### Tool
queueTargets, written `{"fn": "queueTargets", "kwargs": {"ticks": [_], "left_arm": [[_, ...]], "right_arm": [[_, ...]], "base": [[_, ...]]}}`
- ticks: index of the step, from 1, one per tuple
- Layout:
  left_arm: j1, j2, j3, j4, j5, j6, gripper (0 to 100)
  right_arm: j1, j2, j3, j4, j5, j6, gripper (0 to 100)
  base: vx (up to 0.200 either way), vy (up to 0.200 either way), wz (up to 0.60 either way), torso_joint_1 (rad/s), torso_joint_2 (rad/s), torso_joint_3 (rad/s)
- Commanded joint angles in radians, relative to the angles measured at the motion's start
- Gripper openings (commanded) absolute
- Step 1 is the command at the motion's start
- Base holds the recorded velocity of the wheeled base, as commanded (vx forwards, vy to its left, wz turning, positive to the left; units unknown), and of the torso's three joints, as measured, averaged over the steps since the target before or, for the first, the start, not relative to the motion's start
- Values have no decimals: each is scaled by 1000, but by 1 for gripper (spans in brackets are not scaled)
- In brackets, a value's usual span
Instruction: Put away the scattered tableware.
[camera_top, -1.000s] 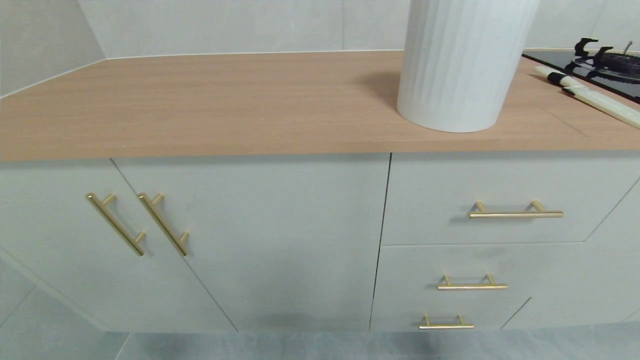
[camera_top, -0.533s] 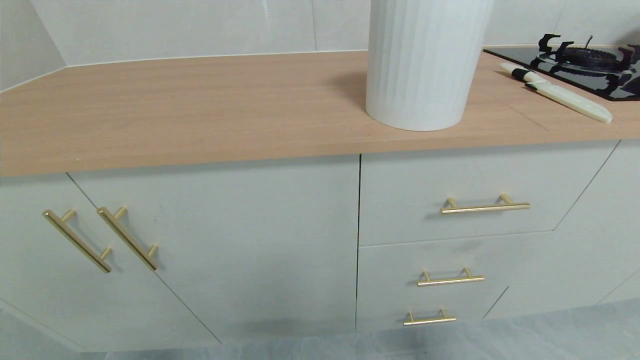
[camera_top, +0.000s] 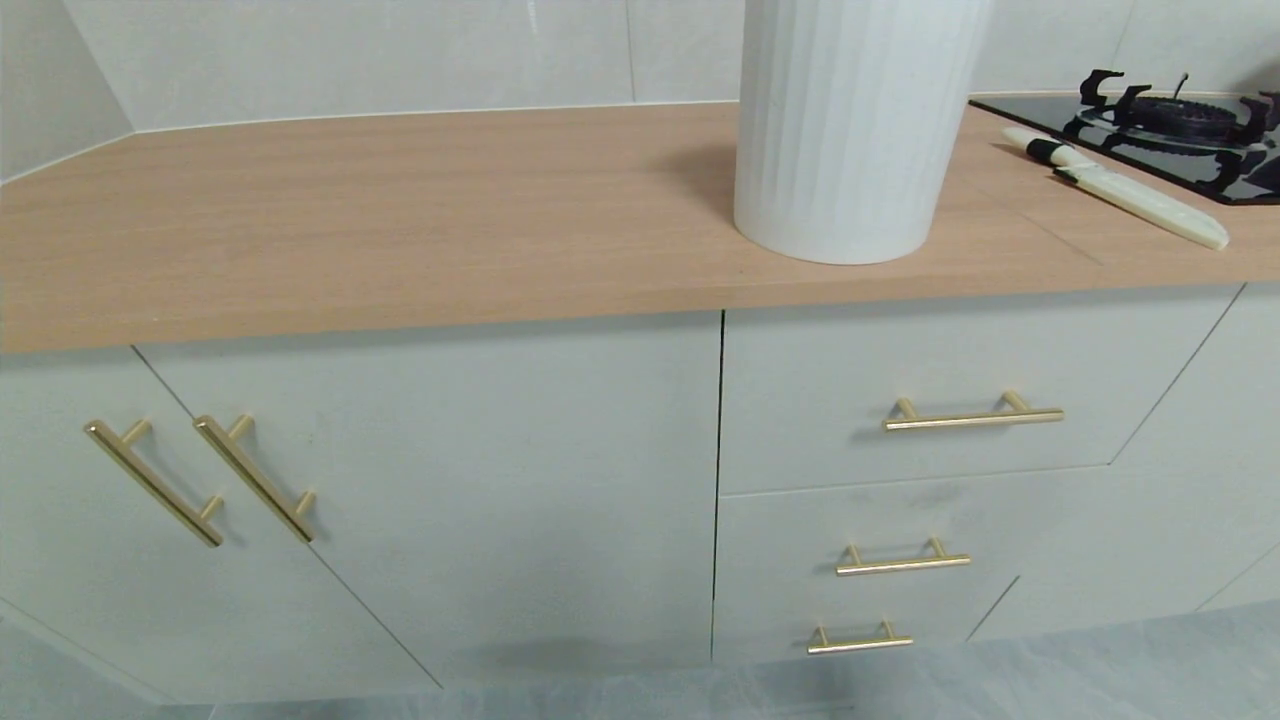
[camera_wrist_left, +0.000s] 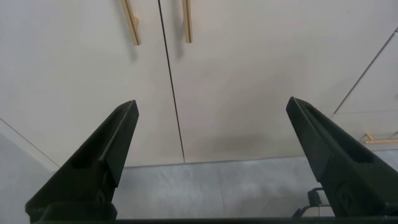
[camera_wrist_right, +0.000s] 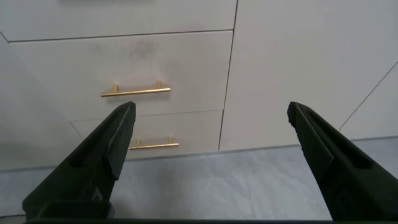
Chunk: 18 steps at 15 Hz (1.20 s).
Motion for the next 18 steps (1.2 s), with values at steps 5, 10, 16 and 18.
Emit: {"fn": "queueTargets", "kwargs": {"ticks": [5, 10, 16, 18], "left_arm": [[1, 1, 0, 0, 0, 1, 100], [1, 1, 0, 0, 0, -2, 100], [1, 1, 0, 0, 0, -4, 100], [1, 1, 0, 0, 0, -4, 100]], "right_arm": [[0, 2, 0, 0, 0, 0, 100], [0, 2, 0, 0, 0, 0, 100], [0, 2, 0, 0, 0, 0, 100], [0, 2, 0, 2, 0, 0, 100]], "base": [[0, -200, 0, 2, 0, 4], [0, -120, 0, 0, 0, 2], [67, 0, 0, 1, 0, 2], [200, 0, 0, -5, 0, 0]]}}
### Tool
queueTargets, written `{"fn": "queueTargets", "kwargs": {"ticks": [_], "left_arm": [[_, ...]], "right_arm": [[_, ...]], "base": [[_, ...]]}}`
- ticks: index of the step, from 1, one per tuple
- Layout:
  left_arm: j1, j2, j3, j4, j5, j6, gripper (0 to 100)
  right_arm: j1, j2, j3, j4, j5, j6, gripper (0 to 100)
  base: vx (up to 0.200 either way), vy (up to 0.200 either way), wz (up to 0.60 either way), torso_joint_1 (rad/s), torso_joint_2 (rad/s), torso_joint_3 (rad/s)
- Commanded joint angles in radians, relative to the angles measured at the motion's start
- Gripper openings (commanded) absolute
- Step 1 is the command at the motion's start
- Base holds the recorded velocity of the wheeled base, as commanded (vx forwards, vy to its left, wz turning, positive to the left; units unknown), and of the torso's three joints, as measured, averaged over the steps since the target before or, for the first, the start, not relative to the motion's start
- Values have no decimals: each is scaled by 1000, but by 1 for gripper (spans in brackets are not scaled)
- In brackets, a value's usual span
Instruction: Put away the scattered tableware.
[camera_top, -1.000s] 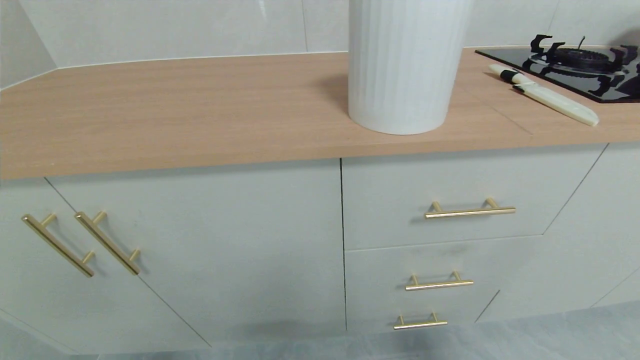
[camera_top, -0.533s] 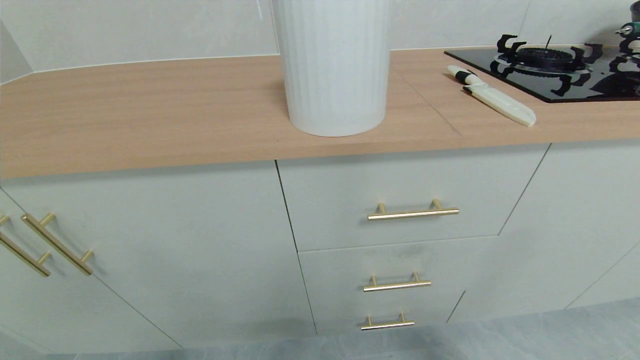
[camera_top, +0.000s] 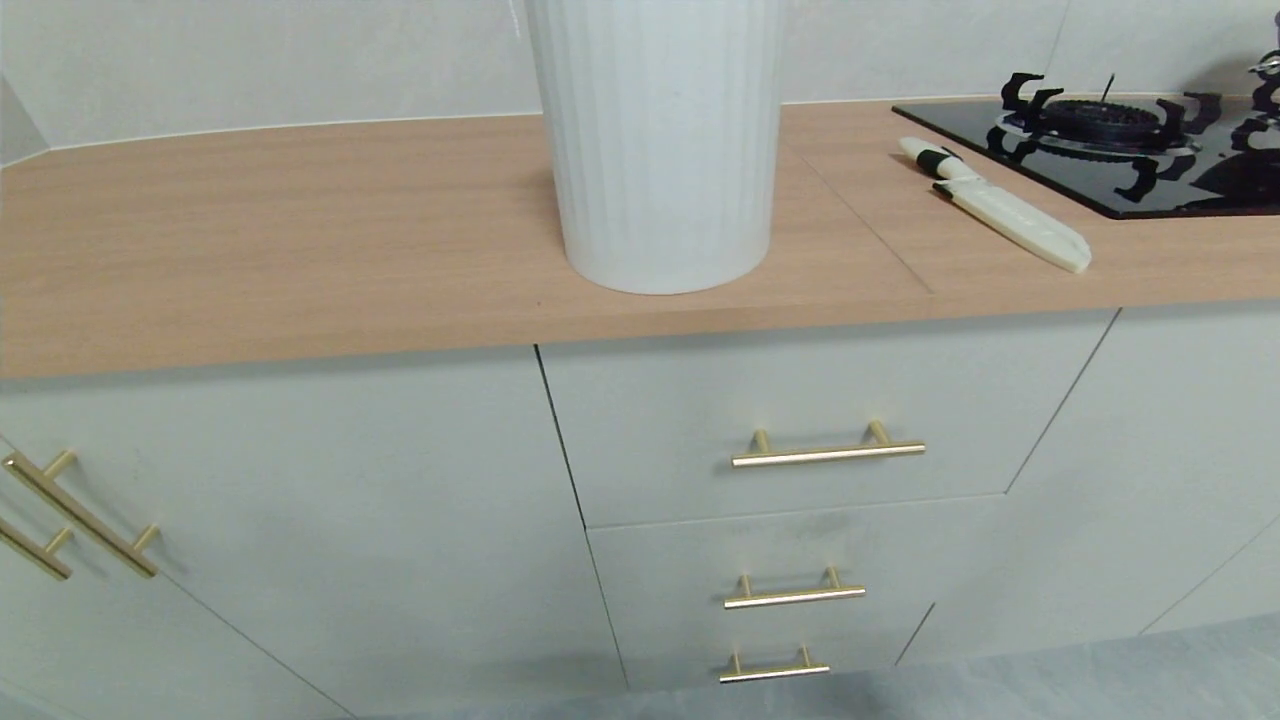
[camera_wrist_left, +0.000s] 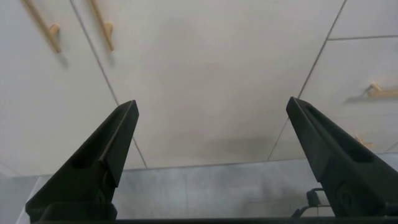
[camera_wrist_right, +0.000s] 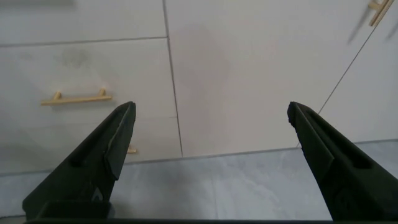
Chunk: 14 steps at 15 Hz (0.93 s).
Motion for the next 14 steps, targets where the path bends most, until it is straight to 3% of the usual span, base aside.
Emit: {"fn": "queueTargets", "kwargs": {"ticks": [1, 9, 11, 14], "left_arm": [[0, 1, 0, 0, 0, 0, 100], [0, 1, 0, 0, 0, 0, 100], [0, 1, 0, 0, 0, 0, 100], [0, 1, 0, 0, 0, 0, 100]], "right_arm": [[-1, 1, 0, 0, 0, 0, 100], [-1, 1, 0, 0, 1, -2, 100], [-1, 1, 0, 0, 0, 0, 100], [-1, 1, 0, 0, 0, 0, 100]], "base": [[0, 0, 0, 0, 0, 0], [0, 0, 0, 0, 0, 0], [0, 0, 600, 5, 2, 2], [0, 0, 0, 0, 0, 0]]}}
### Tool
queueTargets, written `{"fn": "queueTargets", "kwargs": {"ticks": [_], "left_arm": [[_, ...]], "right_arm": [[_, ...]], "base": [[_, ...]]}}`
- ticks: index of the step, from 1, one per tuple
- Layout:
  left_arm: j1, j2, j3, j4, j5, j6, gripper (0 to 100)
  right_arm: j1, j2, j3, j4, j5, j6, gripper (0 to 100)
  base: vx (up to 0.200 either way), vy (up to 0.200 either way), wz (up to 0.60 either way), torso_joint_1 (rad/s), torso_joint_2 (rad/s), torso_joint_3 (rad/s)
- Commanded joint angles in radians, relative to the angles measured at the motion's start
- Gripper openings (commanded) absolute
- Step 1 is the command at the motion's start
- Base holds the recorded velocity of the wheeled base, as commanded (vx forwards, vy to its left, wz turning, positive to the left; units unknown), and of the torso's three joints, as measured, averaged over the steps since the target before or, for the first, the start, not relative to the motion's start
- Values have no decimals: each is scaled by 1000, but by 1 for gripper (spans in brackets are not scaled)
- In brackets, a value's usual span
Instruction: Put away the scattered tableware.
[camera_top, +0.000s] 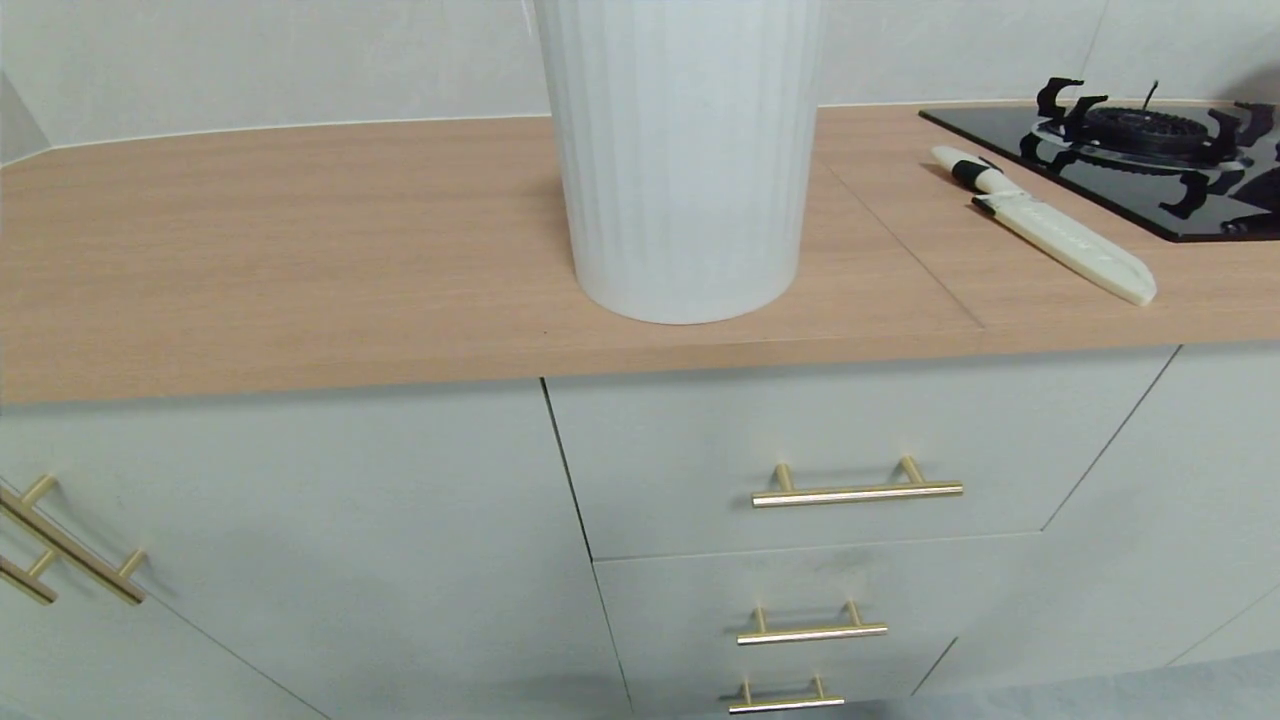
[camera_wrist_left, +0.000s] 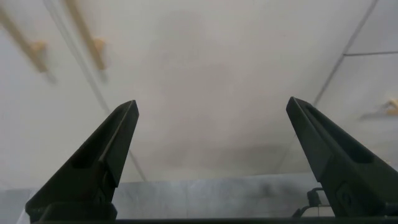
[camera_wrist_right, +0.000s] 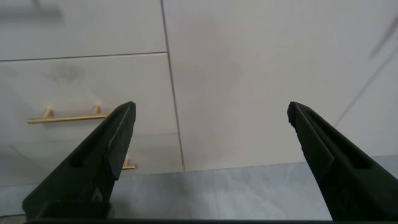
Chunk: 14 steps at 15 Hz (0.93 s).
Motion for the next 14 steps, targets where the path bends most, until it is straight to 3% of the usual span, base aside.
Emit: {"fn": "queueTargets", "kwargs": {"ticks": [1, 6, 9, 14], "left_arm": [[1, 1, 0, 0, 1, 0, 100], [1, 1, 0, 0, 1, 0, 100], [1, 1, 0, 0, 1, 0, 100], [1, 1, 0, 0, 1, 0, 100]], "right_arm": [[0, 1, 0, 0, 0, -1, 100], [0, 1, 0, 2, 0, -1, 100], [0, 1, 0, 0, 0, -1, 100], [0, 1, 0, 0, 0, -1, 100]], "base": [[0, 0, 0, 0, 0, 0], [0, 0, 0, 0, 0, 0], [0, 0, 600, 4, 4, 2], [0, 0, 0, 0, 0, 0]]}}
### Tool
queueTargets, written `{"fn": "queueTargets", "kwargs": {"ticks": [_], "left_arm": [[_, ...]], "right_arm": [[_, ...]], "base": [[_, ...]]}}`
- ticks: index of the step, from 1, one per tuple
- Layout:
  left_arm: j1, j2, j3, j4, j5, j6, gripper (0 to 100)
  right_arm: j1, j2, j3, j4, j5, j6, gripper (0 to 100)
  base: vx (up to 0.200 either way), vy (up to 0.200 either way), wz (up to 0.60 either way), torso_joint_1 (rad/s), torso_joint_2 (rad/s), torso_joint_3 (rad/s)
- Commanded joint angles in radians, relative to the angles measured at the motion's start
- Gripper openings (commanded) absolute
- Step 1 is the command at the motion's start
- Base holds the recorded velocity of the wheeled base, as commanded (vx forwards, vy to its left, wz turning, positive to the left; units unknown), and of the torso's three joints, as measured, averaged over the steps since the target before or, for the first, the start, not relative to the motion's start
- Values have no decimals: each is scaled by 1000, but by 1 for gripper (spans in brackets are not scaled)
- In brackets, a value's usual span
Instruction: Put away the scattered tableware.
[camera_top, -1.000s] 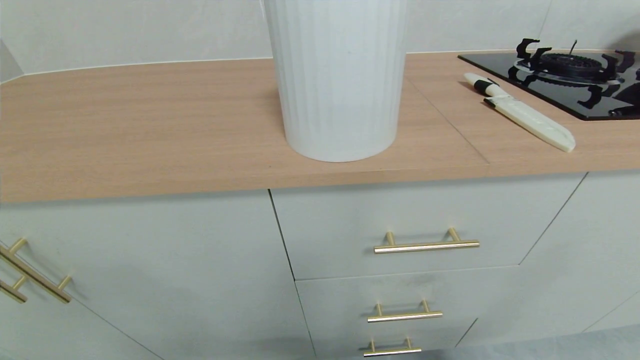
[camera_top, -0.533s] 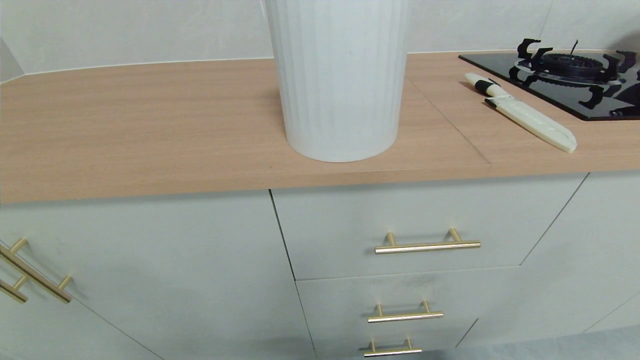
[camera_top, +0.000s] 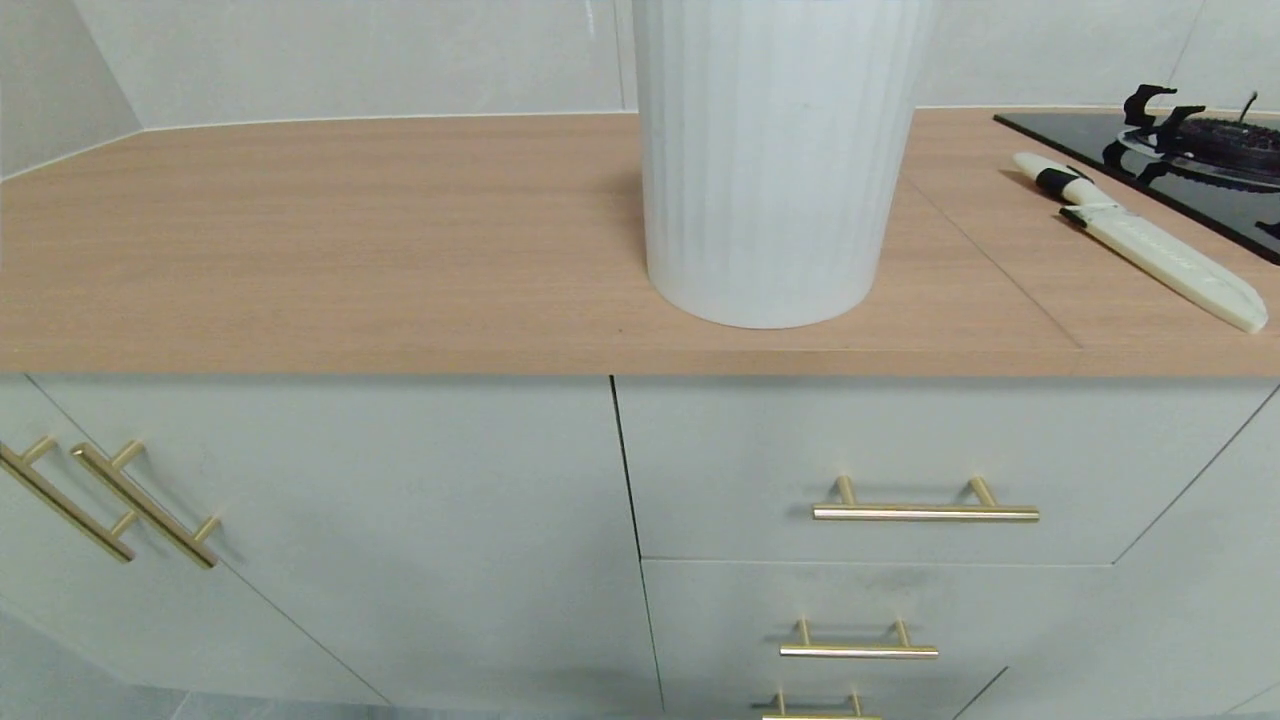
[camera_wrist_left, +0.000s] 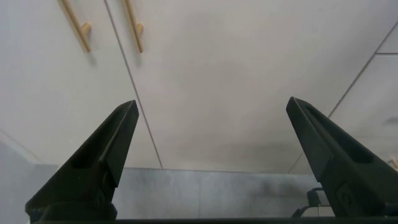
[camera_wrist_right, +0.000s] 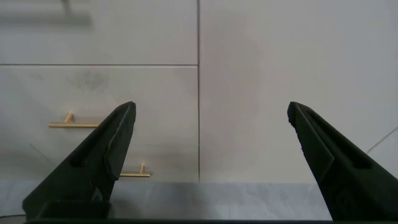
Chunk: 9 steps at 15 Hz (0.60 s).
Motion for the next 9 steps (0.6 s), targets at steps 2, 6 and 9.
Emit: {"fn": "queueTargets", "kwargs": {"ticks": [2, 6, 9], "left_arm": [[0, 1, 0, 0, 0, 0, 100], [0, 1, 0, 0, 0, 0, 100], [0, 1, 0, 0, 0, 0, 100]], "right_arm": [[0, 1, 0, 0, 0, -1, 100], [0, 1, 0, 0, 0, -1, 100], [0, 1, 0, 0, 0, -1, 100]], "base": [[0, 0, 0, 0, 0, 0], [0, 0, -150, 1, 2, 1], [0, 0, -200, -1, 2, -1]]}}
